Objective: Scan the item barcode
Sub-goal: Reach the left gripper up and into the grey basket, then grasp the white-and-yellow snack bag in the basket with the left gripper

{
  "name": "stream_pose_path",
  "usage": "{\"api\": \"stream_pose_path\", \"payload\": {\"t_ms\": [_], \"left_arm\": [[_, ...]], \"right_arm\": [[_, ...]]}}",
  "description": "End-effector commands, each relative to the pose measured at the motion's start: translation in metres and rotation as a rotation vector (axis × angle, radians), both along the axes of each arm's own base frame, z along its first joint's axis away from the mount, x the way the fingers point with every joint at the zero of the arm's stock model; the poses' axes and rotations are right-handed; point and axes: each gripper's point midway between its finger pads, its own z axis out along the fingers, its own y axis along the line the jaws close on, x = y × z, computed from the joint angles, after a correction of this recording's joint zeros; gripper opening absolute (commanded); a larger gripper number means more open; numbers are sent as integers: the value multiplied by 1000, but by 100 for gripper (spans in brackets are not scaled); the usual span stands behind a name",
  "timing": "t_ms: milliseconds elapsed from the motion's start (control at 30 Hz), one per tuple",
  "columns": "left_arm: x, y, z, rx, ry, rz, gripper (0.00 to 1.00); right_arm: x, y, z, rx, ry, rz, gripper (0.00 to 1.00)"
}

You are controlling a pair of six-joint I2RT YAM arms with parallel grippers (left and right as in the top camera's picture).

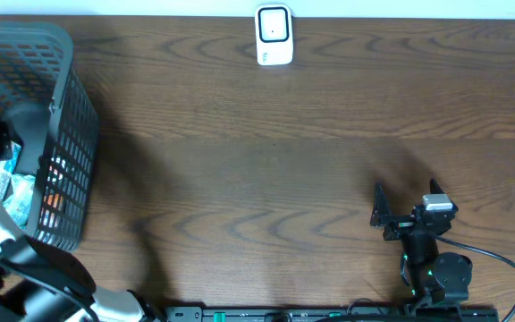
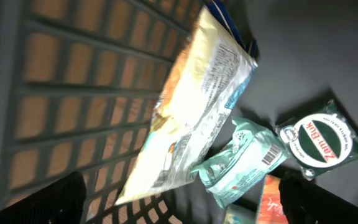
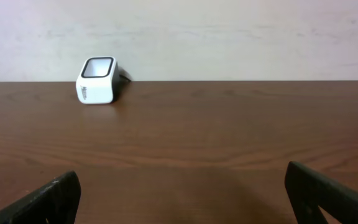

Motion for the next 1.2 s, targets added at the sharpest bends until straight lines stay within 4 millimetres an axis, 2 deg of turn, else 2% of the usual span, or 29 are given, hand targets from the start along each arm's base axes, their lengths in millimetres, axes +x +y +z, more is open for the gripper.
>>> {"api": "stream_pose_path", "payload": {"t_ms": [0,133,300,367,433,700,933,967,1033,1133,1167], "left_arm": [[-1,5,-19,-9,80,-48,98],[2,12,-43,-20,159,-93,98],[0,41,-59,74,247,-41,98],[3,42,-66,68,259,-60,100],[5,43,-76,55,274,-76,97],[6,53,-109,22,312,-71,97],[10,47,-132,-82,263,-100,83],[11,46,-133,-91,259,-104,80],[12,44,-134,-102,251,-109,66],[10,40,-136,-123,255,-112,50],[11,37,-137,-138,251,-118,49]], "right_arm": [[0,-3,-1,13,3,-15,99],[0,-3,-1,13,3,-15,99],[0,-3,-1,13,3,-15,99],[0,-3,-1,13,3,-15,99],[0,-3,-1,13,3,-15,99],[0,-3,-1,13,3,-15,99],[0,-3,-1,13,3,-15,99],[0,-3,-1,13,3,-15,99],[0,-3,-1,13,3,-15,99],[0,-3,-1,13,3,-15,99],[0,-3,-1,13,3,-15,99]]}}
